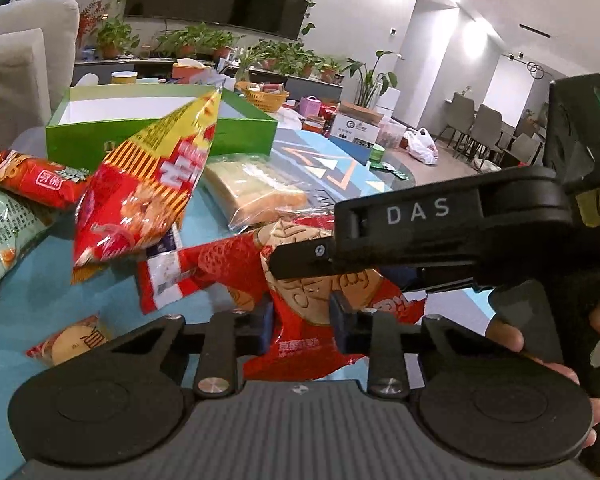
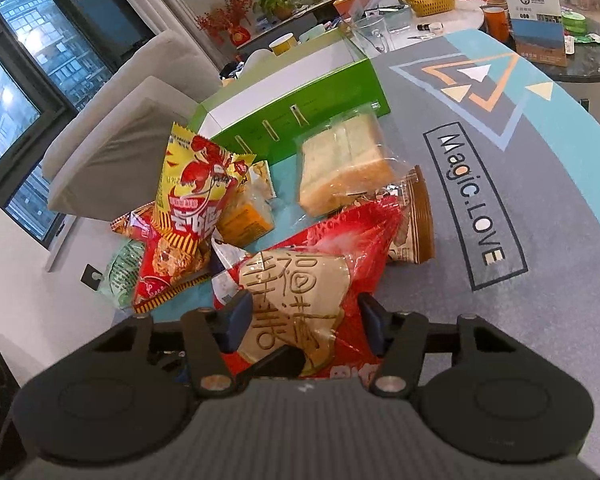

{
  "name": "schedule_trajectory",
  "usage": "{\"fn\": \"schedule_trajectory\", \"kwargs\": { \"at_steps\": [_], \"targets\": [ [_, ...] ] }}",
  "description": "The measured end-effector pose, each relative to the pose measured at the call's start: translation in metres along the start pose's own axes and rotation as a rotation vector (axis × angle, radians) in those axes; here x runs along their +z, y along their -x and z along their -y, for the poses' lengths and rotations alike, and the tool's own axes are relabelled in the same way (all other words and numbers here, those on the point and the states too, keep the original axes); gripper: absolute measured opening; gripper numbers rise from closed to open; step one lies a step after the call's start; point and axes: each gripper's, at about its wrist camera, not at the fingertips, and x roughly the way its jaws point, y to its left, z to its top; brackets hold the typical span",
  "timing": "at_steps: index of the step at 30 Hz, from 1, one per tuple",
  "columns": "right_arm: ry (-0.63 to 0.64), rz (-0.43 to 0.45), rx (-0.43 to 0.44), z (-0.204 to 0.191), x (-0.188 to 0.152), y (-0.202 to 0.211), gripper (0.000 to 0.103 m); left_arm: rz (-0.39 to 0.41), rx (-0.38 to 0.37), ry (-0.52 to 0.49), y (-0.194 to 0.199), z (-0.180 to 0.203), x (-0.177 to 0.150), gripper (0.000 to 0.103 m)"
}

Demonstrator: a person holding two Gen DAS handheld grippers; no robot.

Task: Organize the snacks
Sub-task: 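Close the right gripper on the red cookie bag while the left gripper closes beneath it, then lift the red cookie bag with both grippers and carry it over the green box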

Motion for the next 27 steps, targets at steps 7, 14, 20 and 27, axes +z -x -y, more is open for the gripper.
{"fn": "schedule_trajectory", "kwargs": {
  "at_steps": [7,14,20,27],
  "targets": [
    [0.008,0.046,-0.008,-0.002,0.001,0.01,0.055,0.024,-0.015,-0.021,0.0,0.005,0.007,0.022],
    [-0.008,0.075,0.013,0.002,0.003,0.021,0.046,0.055,-0.027,-0.023,0.007,0.007,0.016,0.021],
    [-0.009,0.109,0.024,0.001,0.006,0.029,0.045,0.089,-0.02,-0.049,0.011,0.011,0.023,0.021],
    [0.021,0.142,0.036,-0.008,0.018,0.034,0.045,0.129,-0.025,-0.055,0.016,0.004,0.039,0.021]
  ]
}}
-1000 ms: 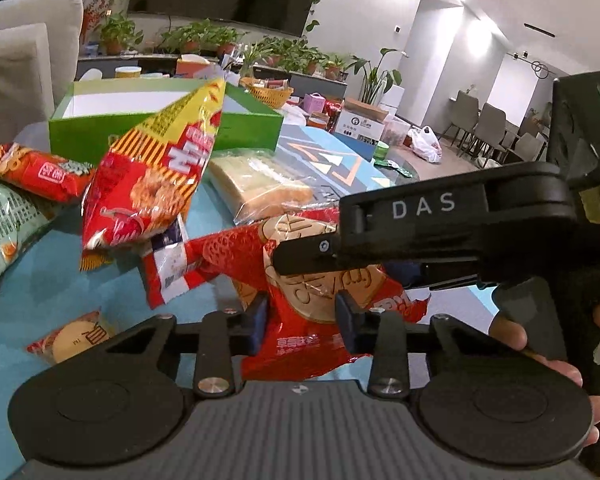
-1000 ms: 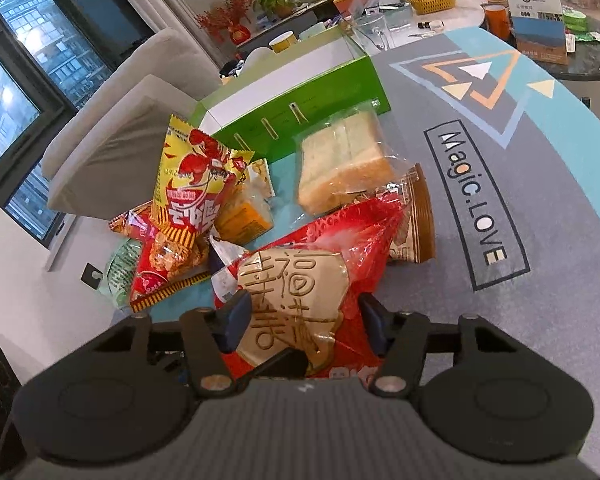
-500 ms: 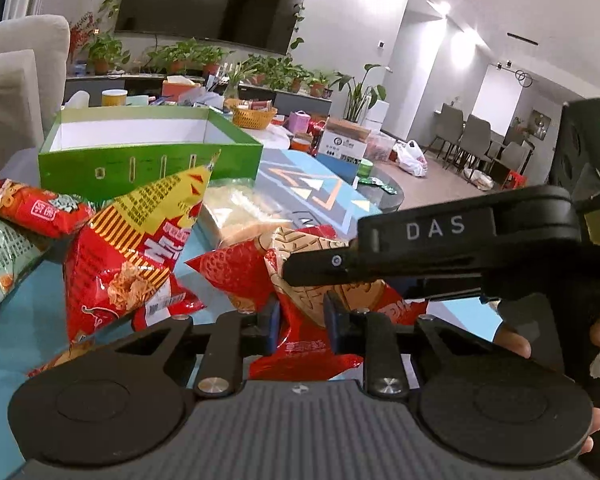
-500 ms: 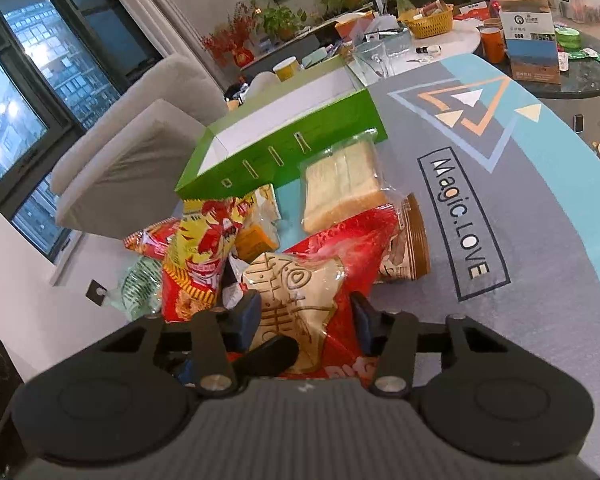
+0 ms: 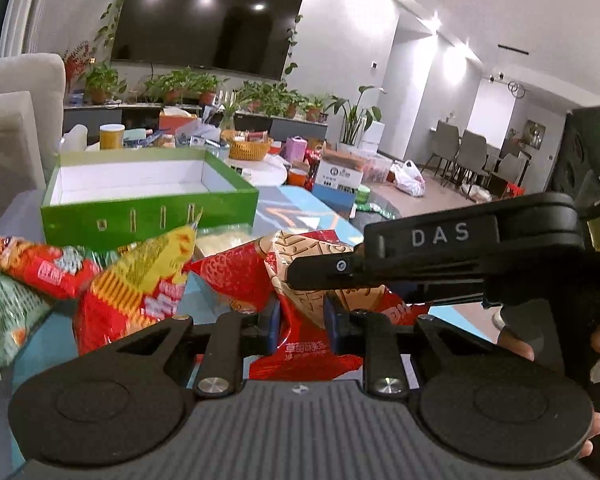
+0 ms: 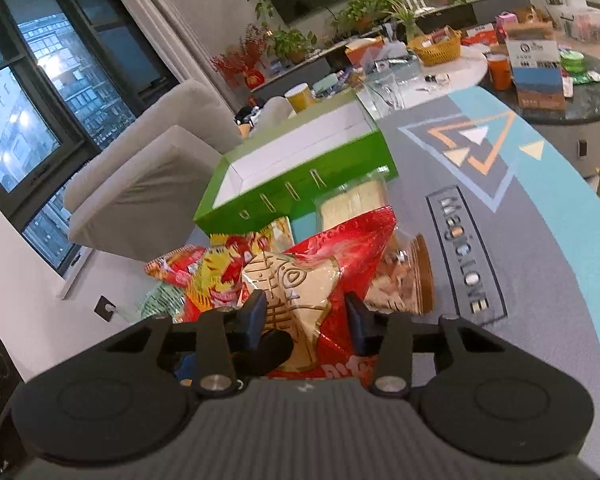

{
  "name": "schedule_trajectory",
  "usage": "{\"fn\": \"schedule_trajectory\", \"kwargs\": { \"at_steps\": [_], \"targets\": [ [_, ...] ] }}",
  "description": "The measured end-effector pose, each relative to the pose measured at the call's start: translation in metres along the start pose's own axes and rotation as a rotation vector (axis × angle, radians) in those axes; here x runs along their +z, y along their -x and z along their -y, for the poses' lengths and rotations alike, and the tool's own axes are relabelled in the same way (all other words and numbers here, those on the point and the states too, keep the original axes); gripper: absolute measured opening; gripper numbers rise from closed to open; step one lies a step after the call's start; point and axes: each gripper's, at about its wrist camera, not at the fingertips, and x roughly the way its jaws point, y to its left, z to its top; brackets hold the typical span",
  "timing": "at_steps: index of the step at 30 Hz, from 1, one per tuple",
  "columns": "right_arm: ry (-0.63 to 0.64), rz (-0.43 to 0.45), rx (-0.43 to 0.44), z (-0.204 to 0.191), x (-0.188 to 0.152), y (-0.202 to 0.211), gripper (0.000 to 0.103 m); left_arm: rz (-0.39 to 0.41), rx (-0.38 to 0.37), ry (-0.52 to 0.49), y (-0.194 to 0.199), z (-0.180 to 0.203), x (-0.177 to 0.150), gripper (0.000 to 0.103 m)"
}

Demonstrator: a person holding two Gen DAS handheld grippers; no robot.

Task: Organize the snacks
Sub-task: 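Lift the red cookie bag with both grippers and carry it over the green box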

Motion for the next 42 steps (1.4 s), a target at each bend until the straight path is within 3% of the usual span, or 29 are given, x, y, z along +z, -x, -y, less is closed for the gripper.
{"fn": "schedule_trajectory", "kwargs": {
  "at_steps": [20,25,42],
  "targets": [
    [0.077,0.06,0.129,-0.034,0.062,-0.025,0.045,0.115,0.086,-0.028,0.006,-0.033,0.061,0.021],
    [0.045,0.043,0.169,-0.036,0.08,-0.038,0.045,0.112,0.09,-0.015,0.0,-0.048,0.08,0.021],
    [0.043,0.024,0.185,-0.055,0.142,-0.088,0.045,0.103,0.109,0.004,-0.043,-0.106,0.141,0.021]
  ]
}}
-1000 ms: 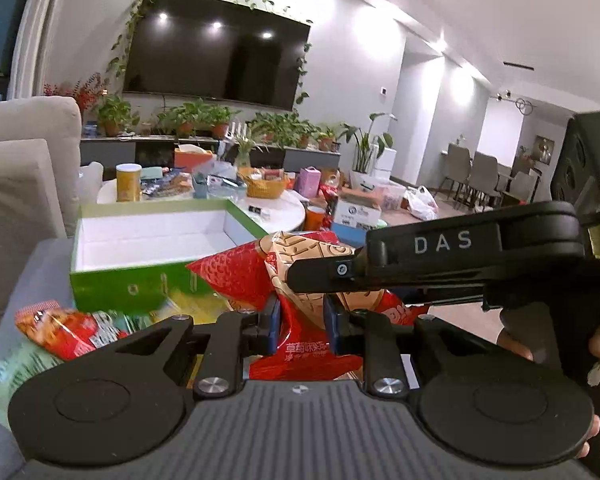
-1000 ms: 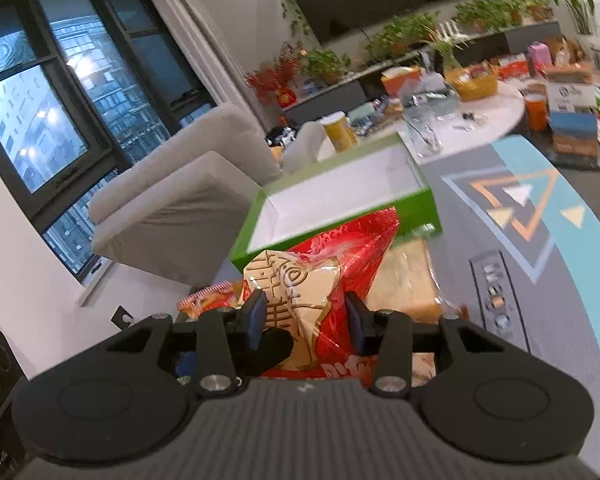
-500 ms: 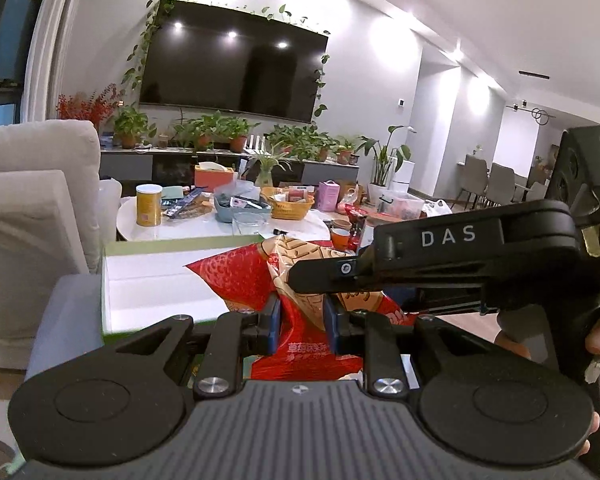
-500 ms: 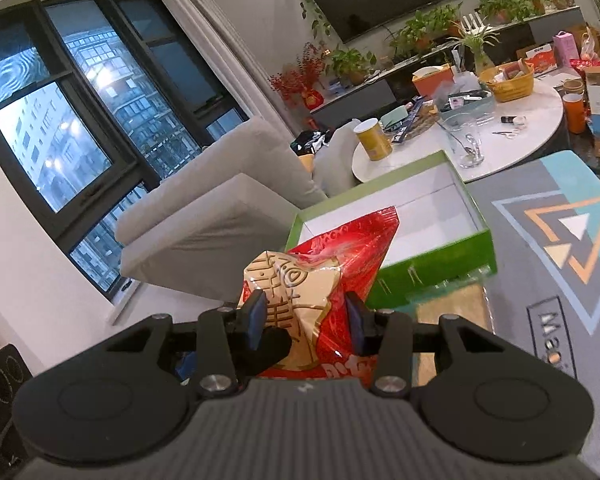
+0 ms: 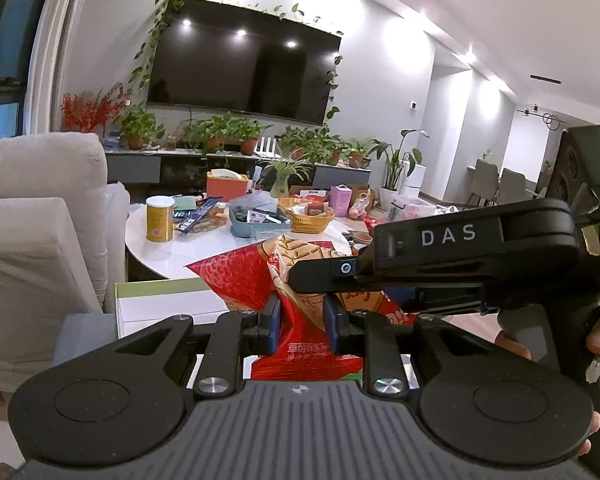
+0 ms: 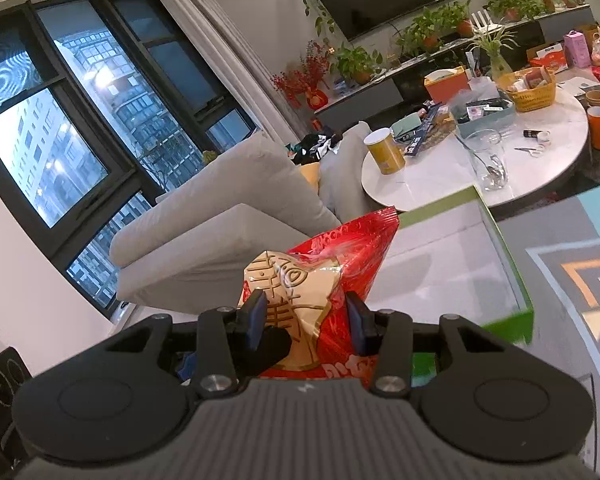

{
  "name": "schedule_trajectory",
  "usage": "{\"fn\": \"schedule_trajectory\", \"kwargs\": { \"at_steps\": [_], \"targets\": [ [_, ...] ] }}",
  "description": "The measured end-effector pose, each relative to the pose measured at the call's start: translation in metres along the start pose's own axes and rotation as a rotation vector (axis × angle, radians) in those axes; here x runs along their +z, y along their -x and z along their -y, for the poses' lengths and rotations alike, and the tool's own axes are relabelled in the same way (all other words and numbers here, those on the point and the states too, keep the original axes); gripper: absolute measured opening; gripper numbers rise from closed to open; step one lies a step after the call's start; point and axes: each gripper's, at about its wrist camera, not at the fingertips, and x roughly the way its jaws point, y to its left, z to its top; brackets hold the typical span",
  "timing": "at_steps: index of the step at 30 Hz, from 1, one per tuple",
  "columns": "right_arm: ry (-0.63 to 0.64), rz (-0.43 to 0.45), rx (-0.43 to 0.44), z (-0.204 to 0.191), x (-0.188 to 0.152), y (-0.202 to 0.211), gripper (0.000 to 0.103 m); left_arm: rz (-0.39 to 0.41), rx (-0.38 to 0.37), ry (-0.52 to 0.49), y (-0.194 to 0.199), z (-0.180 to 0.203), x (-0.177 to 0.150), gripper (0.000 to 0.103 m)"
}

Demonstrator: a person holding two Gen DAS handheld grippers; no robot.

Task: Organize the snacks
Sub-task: 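Lift the red cookie bag with both grippers and carry it over the green box, then open both grippers to drop the red cookie bag into the green box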

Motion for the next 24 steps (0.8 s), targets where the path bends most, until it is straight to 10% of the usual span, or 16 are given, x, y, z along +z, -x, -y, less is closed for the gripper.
{"fn": "schedule_trajectory", "kwargs": {
  "at_steps": [16,20,24],
  "targets": [
    [-0.049,-0.104,0.005,0.017,0.019,-0.069,0.045,-0.097,0.067,0.052,-0.063,-0.049,0.003,0.021],
    [-0.079,-0.113,-0.01,0.019,0.021,-0.079,0.059,-0.093,0.199,0.008,-0.072,-0.048,0.003,0.059],
    [-0.106,-0.028,-0.098,0.016,0.021,-0.061,0.076,-0.02,0.281,-0.053,-0.059,-0.041,0.004,0.07]
  ]
}}
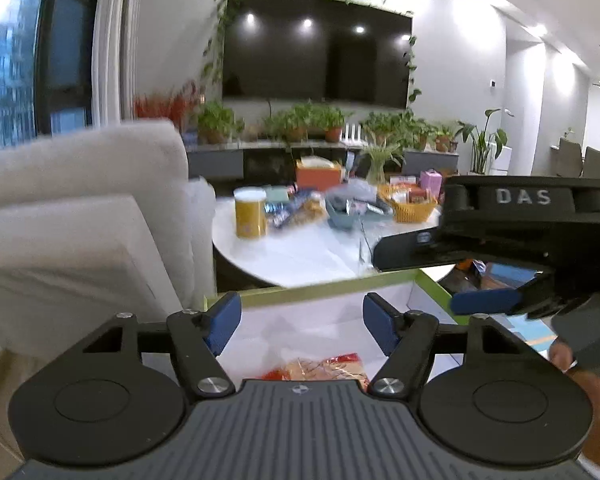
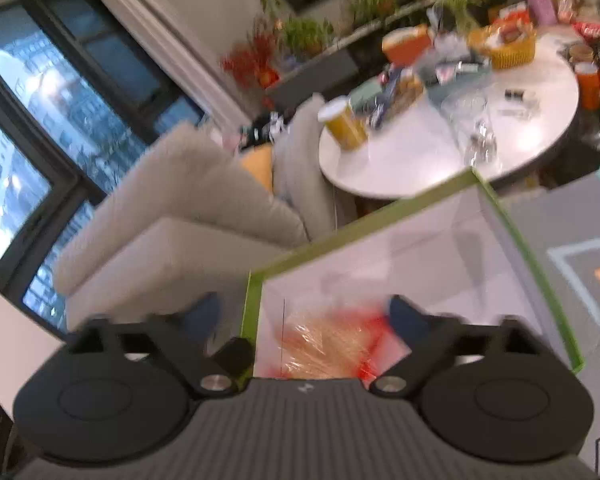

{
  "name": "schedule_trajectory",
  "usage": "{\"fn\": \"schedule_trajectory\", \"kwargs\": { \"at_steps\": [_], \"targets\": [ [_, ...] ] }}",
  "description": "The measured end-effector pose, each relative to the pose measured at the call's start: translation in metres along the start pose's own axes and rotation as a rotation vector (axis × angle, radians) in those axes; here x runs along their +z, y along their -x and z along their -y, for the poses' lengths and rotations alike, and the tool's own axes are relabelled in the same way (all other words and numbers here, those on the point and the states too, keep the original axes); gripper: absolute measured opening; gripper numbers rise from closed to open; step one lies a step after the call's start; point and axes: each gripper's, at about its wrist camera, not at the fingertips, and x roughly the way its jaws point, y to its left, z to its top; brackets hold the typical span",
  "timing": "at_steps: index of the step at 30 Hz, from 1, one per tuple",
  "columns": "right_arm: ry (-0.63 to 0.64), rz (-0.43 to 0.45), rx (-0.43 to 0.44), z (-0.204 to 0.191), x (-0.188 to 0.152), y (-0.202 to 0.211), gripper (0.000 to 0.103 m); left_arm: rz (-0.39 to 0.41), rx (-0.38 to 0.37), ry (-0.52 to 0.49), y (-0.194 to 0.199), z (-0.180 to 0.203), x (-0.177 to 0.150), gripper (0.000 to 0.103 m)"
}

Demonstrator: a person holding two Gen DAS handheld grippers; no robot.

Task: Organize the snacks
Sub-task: 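Open both grippers to drop the red cookie bag into the green box, then move both tools down to the yellow crayfish chip bag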

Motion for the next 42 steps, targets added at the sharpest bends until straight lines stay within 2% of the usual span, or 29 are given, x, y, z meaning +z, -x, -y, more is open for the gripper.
{"fn": "schedule_trajectory", "kwargs": {
  "at_steps": [5,11,17,27,31,35,42],
  "targets": [
    [0.032,0.065,-0.018,-0.004,-0.003,0.035,0.077,0.01,-0.007,0.007,0.02,-0.006,0.004,0.072],
    [0.033,0.064,-0.005,-0.006,-0.017,0.068,0.077,0.003,-0.001,0.021,0.048,-0.01,0.001,0.072],
    [0.035,0.037,0.022,-0.01,-0.027,0.077,0.077,-0.011,-0.005,0.058,0.075,-0.015,-0.008,0.072],
    [0.071,0.002,0.046,-0.007,-0.063,0.096,0.077,-0.049,-0.046,0.136,0.127,-0.015,-0.056,0.072],
    [0.063,-0.038,0.034,-0.002,-0.08,0.093,0.077,-0.057,-0.034,0.09,0.144,-0.004,-0.079,0.072],
    [0.055,-0.093,0.061,0.0,-0.098,0.091,0.077,-0.066,-0.037,0.041,0.154,0.006,-0.101,0.072],
    [0.074,-0.136,0.076,-0.001,-0.128,0.093,0.076,-0.091,-0.138,0.048,0.168,0.013,-0.13,0.072]
  ]
}}
